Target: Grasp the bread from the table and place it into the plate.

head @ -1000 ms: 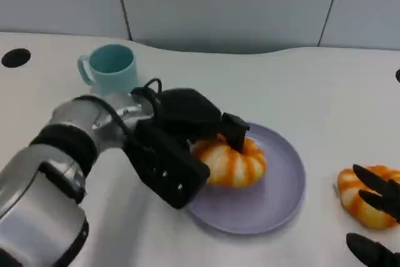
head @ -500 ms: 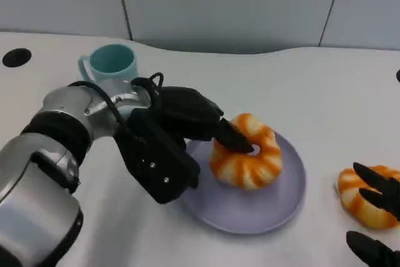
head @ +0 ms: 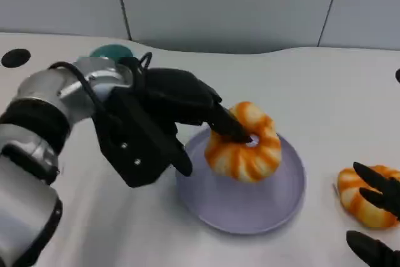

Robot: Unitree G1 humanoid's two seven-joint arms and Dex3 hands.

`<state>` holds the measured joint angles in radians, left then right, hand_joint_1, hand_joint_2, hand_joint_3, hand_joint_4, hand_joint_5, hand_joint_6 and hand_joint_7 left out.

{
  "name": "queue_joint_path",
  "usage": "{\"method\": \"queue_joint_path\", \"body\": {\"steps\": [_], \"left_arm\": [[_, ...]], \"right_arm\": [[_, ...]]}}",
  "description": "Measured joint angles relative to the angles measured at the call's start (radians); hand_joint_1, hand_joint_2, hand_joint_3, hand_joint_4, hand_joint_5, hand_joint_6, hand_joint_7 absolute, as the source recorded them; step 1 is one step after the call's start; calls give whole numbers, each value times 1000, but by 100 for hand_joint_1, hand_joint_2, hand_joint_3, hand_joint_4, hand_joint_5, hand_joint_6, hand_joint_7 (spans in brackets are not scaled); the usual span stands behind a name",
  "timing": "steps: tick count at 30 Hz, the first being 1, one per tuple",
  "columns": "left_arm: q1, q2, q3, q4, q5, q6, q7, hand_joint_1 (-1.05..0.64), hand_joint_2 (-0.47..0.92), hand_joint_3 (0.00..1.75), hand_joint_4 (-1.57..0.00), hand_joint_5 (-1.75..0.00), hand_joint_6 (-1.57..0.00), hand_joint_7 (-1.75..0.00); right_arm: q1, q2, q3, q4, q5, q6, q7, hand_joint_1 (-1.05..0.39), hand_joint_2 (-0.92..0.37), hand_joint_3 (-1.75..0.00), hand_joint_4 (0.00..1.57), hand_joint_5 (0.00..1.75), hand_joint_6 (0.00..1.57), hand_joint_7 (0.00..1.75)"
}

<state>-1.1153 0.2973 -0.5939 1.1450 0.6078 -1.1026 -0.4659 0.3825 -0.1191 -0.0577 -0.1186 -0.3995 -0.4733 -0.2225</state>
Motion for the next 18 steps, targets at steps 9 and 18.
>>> {"method": "queue_joint_path", "body": {"steps": [9,18], "left_arm": [[2,30,44,-91,-137,31,-205,-75,92,25,-24,-127,-38,-86],[15,32,50,-137,-149,49,-238,-74,92,29,-17,-74,-50,-102]], "right_arm": [[1,0,0,-2,-2,6,0,-34,-92,-33,80,0,60,0],[4,0,0,-4,-4,6,0,-33,-92,-32,80,1,61,0]]}}
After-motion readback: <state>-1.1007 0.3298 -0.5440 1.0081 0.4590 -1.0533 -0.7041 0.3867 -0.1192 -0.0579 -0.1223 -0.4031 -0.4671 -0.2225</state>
